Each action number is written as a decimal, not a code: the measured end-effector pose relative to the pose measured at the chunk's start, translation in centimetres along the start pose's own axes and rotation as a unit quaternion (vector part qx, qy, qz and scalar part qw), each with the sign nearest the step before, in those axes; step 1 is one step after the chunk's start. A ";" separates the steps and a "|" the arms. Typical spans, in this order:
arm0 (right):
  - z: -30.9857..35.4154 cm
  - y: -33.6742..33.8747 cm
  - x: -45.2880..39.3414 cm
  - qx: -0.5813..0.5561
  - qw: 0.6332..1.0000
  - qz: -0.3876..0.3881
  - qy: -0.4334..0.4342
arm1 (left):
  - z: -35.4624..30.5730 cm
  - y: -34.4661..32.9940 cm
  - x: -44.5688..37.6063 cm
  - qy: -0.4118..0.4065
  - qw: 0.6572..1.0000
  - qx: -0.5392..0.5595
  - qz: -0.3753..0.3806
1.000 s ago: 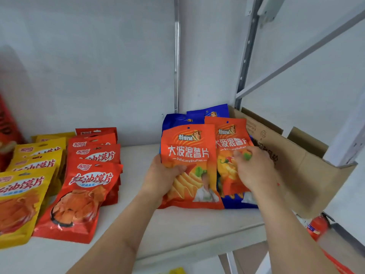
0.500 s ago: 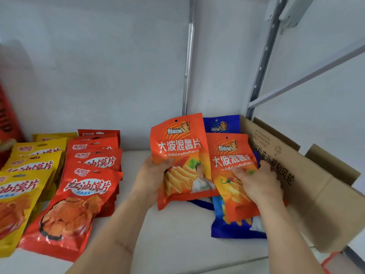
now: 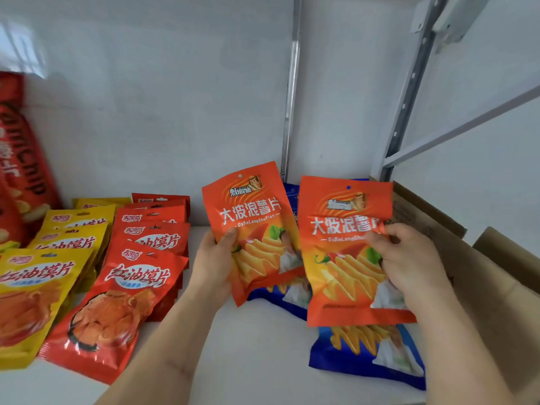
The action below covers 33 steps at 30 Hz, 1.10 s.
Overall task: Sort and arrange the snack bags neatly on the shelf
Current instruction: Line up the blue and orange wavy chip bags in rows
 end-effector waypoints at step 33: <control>4.7 -17.0 4.4 -0.129 0.974 0.155 0.100 | -7.5 5.7 1.7 -0.121 0.974 -0.170 -0.093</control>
Point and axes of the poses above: each hand's wrist, its own x-axis away from the middle knuckle, its own y-axis out of the back of the hand, z = x × y, the point moved 7 cm from there along -x, towards the middle knuckle, and after that the axes turned 5 degrees about y, right-handed, at the moved point
